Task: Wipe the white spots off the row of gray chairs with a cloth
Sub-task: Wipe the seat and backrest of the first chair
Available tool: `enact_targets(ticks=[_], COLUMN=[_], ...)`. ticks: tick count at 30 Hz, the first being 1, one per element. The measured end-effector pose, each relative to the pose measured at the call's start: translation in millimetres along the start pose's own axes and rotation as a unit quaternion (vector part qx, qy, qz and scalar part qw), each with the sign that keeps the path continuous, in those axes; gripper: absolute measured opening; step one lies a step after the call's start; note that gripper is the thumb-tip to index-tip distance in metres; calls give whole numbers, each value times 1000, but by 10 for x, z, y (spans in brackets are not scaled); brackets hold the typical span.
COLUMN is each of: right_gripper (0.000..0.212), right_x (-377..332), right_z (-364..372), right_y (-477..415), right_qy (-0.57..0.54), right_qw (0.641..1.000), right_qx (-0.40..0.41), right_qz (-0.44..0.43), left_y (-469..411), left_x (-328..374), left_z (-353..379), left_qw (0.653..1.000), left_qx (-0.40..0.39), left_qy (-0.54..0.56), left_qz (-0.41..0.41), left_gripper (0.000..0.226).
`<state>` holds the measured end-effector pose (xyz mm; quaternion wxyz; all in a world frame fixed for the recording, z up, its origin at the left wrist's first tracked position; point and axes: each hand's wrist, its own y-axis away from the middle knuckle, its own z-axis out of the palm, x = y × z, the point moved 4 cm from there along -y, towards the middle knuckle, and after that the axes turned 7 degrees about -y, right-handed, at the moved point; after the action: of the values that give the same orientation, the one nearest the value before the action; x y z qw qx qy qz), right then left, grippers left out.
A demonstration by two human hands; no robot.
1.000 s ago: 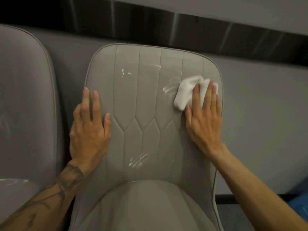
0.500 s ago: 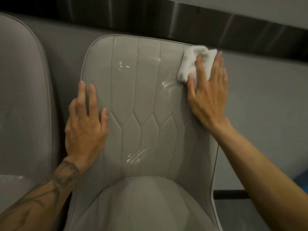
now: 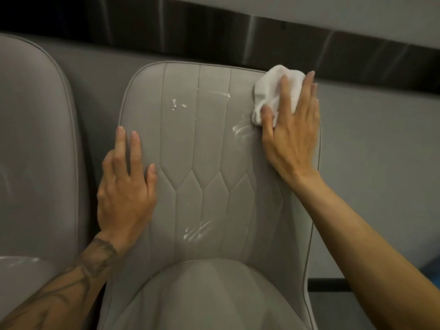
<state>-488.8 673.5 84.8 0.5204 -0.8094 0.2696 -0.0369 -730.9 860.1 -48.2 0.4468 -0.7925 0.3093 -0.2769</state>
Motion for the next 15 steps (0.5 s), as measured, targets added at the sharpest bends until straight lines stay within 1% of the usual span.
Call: enact_targets(ticks=[3,5,7,9,12,14,15], right_gripper=[65,65,65,64,63,62,61], right_x=[48,82,98,25,-171,-239,-251], right_z=[84,138,160,164,217,259,292], right_y=[301,601,721,511,-50,-146,-53], right_qy=[82,111,127,107,70,63,58], right_qw=[996,991,987,990,996,997,997], right_qx=[-14,-40,-56,-42,7,29,33], right_qz=[-23,-59,-83,-85,-50,-29,-33], left_y=[1,-4,-5,-7,-10,-9,-7], left_x=[4,7,18,30,23,22,21], left_z=[-4,-17,-28,-42,-45,-39,-34], left_qw=[1000,1000,1000,1000,1000,1000,1000], left_qx=[1,1,-3,-5,-5,-1,0], left_qy=[0,0,6,7,9,9,8], left_qz=[-2,-4,-3,0,-6,-4,-2], left_gripper=[65,65,64,64,64,64,64])
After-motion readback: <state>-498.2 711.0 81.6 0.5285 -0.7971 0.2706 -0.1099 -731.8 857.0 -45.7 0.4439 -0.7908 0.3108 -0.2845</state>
